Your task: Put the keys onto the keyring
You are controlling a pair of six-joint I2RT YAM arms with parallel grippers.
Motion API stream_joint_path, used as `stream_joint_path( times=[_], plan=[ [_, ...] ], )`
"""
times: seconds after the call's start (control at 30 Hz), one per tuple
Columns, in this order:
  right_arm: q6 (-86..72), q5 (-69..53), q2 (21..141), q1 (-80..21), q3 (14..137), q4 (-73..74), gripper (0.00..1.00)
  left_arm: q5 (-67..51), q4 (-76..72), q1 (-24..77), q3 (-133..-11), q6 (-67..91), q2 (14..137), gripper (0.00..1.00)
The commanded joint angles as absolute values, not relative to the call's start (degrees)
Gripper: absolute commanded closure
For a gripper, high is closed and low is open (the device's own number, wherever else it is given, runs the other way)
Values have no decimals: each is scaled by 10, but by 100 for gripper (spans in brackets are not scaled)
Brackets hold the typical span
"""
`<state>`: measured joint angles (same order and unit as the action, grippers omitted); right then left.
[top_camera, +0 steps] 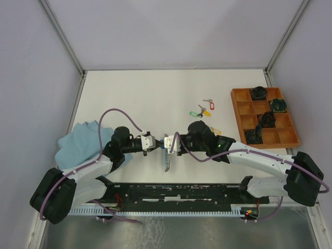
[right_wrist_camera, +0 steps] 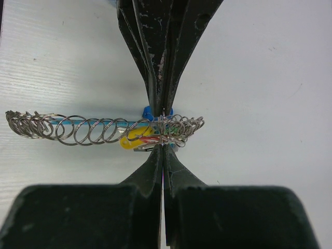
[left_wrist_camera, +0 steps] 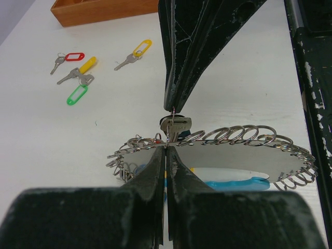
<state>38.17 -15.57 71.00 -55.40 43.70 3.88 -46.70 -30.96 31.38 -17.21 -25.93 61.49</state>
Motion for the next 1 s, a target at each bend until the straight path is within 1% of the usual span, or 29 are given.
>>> stream_joint_path(
  times=[0.0, 0.97],
  plan=[
    [371, -158, 711, -557, 462, 15, 99, -477, -349, 316, -176, -247, 605, 97],
    [366, -148, 712, -559, 463, 24, 99, -478, -346, 316, -177, -248, 602, 97]
  ],
)
